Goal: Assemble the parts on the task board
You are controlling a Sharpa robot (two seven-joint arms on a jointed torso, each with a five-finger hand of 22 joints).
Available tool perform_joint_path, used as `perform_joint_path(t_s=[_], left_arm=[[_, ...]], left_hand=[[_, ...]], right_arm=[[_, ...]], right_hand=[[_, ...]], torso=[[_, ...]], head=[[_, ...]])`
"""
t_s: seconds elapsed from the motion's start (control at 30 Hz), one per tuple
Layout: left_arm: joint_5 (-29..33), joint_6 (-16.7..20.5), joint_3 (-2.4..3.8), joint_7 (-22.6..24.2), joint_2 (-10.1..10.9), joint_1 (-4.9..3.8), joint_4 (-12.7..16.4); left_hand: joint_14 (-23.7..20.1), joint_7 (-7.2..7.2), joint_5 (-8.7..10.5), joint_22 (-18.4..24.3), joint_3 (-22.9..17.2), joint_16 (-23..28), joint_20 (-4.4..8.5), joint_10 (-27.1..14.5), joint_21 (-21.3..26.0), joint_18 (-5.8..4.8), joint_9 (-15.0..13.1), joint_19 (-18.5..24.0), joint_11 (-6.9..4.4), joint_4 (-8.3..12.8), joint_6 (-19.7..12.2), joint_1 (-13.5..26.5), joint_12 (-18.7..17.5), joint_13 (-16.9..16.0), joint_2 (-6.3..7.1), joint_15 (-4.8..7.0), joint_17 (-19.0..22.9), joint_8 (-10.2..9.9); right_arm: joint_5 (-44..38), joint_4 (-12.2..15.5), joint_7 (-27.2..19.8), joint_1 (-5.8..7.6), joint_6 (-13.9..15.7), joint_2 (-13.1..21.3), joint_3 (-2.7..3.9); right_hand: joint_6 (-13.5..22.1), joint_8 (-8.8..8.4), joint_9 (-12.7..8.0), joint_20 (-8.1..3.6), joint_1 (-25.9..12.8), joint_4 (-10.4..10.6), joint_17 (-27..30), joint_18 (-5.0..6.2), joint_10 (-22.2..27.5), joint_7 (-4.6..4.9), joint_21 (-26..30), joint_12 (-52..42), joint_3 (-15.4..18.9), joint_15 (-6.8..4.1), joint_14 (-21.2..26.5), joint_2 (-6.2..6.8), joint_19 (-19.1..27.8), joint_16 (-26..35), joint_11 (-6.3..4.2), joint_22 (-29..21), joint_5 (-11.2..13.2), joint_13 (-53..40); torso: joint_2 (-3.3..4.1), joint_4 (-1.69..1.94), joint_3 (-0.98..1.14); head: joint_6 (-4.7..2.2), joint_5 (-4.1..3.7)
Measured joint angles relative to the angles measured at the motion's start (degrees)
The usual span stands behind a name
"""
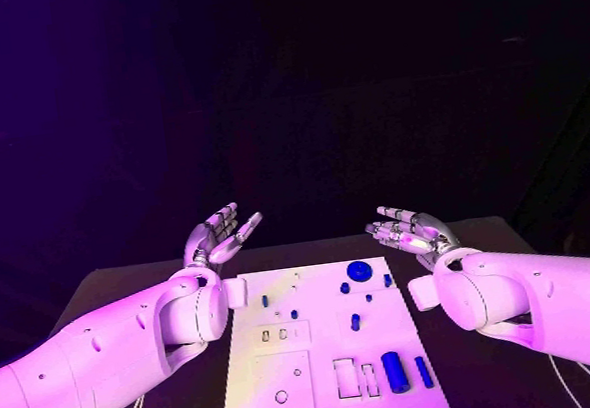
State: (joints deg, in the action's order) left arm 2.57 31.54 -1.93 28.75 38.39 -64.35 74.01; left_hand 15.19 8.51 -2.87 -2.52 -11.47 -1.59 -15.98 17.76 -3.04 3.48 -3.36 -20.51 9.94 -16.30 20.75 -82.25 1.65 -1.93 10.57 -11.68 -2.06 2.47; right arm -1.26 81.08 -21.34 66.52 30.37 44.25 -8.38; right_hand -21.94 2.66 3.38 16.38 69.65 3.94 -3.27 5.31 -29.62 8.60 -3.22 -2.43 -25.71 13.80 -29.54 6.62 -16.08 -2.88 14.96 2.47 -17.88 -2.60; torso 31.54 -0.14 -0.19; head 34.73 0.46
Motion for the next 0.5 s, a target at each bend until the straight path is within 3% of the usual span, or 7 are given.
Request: perform_joint_path(t_s=[0.1, 0.17, 0.23, 0.3, 0.37, 0.4, 0.5], left_arm=[[0.3, -2.0, -0.06, 0.0, -0.3, -0.22, -0.7], [0.5, -2.8, -0.08, 0.0, -0.3, -0.23, -0.8], [0.5, -3.5, -0.09, 0.0, -0.1, -0.23, -0.8], [0.6, -4.0, -0.09, 0.0, 0.4, -0.23, -0.8], [0.6, -4.4, -0.09, 0.0, 0.9, -0.23, -0.7], [0.6, -4.6, -0.09, 0.0, 1.2, -0.23, -0.5], [0.5, -5.2, -0.09, 0.0, 2.1, -0.24, 0.5]], left_hand=[[0.6, 0.19, 0.0, -0.1, -0.4, -0.2, -0.2, 0.8, 0.0, 0.59, -0.2, -0.6, 0.37, -0.4, 0.9, -2.2, 0.2, -0.1, 0.23, -0.23, -0.1, 0.2], [1.1, 0.17, 0.0, -0.1, -0.6, -0.2, -0.2, 1.6, 0.0, 0.92, -0.3, -0.6, 0.41, -0.6, 1.7, -2.5, 0.4, -0.2, -0.08, -0.62, -0.2, 0.5], [5.9, 0.3, 0.0, -0.5, -1.7, -1.6, -0.37, 8.5, -1.0, 2.7, -0.8, -3.3, 1.84, -0.5, 4.4, -2.6, 1.7, -0.9, -1.29, -0.61, -1.0, 1.3], [9.6, 0.49, 0.0, -1.0, -2.5, -2.5, -0.55, 14.0, -2.0, 3.36, -1.3, -6.5, 2.43, -0.4, 7.2, -2.2, 2.7, -1.3, -1.71, -0.66, -1.6, 2.1], [19.4, 0.91, 0.0, -2.4, -3.2, -5.2, -0.75, 23.8, -4.8, 3.7, -2.3, -14.9, 3.4, 0.0, 12.6, -2.2, 4.8, -2.0, -2.6, -0.94, -3.3, 3.7], [22.8, 1.2, 0.0, -2.7, -3.5, -6.2, -0.73, 26.2, -5.6, 3.69, -2.6, -16.8, 3.58, 0.0, 14.2, -2.2, 5.2, -2.1, -2.6, -0.86, -3.9, 4.1], [32.9, 2.27, 0.0, -4.2, -4.8, -10.7, -0.37, 34.3, -9.4, 6.34, -4.0, -23.5, 2.02, 0.7, 22.0, -2.5, 7.2, -2.5, -2.89, 1.34, -6.5, 6.4]], right_arm=[[-0.5, -0.7, 1.3, 0.54, -2.7, -0.1, -0.63], [-0.8, -1.1, 2.1, 0.75, -4.3, -0.1, -0.89], [-2.5, -1.8, 2.7, 0.84, -4.8, -0.1, -0.93], [-5.0, -2.7, 3.0, 0.95, -4.7, -0.1, -0.9], [-8.4, -3.5, 3.3, 1.06, -4.4, -0.1, -0.79], [-9.9, -3.8, 3.4, 1.12, -4.3, -0.1, -0.76], [-15.7, -4.6, 3.8, 1.56, -3.8, -0.4, -0.66]], right_hand=[[-1.3, 0.44, 0.2, 0.14, 1.5, -0.6, -0.2, 0.0, -1.5, 0.15, -0.6, 0.0, -0.6, -0.04, -1.8, 0.11, -1.4, -0.4, -0.05, 0.2, 0.0, -0.1], [-2.7, 0.79, 0.4, 0.19, 2.5, -1.0, -0.4, 0.88, -2.9, 0.22, -1.1, -0.2, -1.0, -0.15, -3.6, 0.2, -3.0, -0.9, -0.17, 0.4, 0.0, -0.2], [-5.1, 1.51, 0.9, 0.23, 3.7, -1.8, -0.8, 0.9, -5.9, 0.36, -2.2, -0.6, -1.5, -0.49, -7.1, 0.46, -6.2, -1.6, -0.37, 0.8, 0.2, -0.4], [-8.1, 2.28, 1.4, 0.21, 4.8, -2.8, -1.3, 1.93, -9.4, 0.55, -3.5, -1.0, -1.8, -0.99, -10.3, 0.79, -10.2, -2.3, -0.74, 1.3, 0.6, -0.6], [-11.9, 3.32, 2.0, 0.2, 5.6, -3.9, -1.7, 2.24, -13.1, 0.96, -5.0, -1.1, -2.2, -1.64, -13.7, 1.39, -14.5, -3.2, -1.26, 1.9, 0.8, -0.8], [-13.6, 3.79, 2.3, 0.18, 6.1, -4.3, -1.9, 2.58, -14.6, 1.2, -5.6, -1.3, -2.4, -1.93, -15.1, 1.46, -16.2, -3.6, -1.52, 2.1, 0.9, -0.8], [-18.7, 5.23, 3.2, -0.07, 7.0, -5.5, -2.4, 3.15, -19.1, 1.97, -7.4, -1.5, -3.1, -2.89, -19.3, 2.21, -21.1, -4.8, -2.39, 2.6, 1.2, -0.9]], torso=[[0.0, -0.01, 0.0], [0.0, -0.01, 0.0], [0.0, -0.04, 0.0], [0.01, -0.11, -0.03], [0.04, -0.14, -0.04], [0.07, -0.14, -0.03], [0.2, -0.14, -0.03]], head=[[0.0, 0.01], [0.0, 0.01], [0.18, 0.04], [0.43, 0.16], [0.64, 0.27], [0.69, 0.31], [0.88, 0.35]])
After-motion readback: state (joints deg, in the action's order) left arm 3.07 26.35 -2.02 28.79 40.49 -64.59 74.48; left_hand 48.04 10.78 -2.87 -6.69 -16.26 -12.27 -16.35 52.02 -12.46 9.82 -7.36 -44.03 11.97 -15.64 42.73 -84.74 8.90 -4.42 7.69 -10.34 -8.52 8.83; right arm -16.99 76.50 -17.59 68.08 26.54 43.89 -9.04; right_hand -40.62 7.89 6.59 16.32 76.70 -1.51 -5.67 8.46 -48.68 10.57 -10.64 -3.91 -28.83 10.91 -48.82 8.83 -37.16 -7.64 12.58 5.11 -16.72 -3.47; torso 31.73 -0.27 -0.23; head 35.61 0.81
